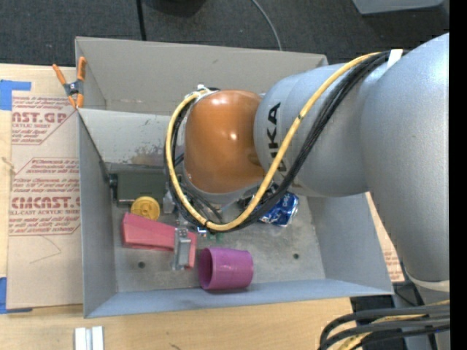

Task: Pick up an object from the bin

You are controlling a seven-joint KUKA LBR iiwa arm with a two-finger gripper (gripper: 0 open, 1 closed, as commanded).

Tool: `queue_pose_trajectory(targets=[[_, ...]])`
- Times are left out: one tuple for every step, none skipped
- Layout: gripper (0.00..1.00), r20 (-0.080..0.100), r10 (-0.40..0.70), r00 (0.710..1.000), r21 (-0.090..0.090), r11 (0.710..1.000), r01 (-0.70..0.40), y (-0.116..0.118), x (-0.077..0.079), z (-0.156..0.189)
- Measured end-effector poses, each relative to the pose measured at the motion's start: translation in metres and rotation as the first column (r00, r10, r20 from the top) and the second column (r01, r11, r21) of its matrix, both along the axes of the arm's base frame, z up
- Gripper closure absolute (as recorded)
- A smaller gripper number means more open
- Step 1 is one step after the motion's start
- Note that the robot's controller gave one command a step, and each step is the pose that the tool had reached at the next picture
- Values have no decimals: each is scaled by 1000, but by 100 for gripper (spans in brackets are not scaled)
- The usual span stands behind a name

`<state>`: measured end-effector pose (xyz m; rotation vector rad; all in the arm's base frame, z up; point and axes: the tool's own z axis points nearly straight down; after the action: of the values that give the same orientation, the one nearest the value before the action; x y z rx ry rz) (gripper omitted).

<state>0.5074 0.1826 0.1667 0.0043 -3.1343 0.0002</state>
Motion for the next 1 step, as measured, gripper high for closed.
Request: queue_pose_trajectory(targets=[[0, 7, -1, 1000, 2, 1000, 1, -1, 2, 4]])
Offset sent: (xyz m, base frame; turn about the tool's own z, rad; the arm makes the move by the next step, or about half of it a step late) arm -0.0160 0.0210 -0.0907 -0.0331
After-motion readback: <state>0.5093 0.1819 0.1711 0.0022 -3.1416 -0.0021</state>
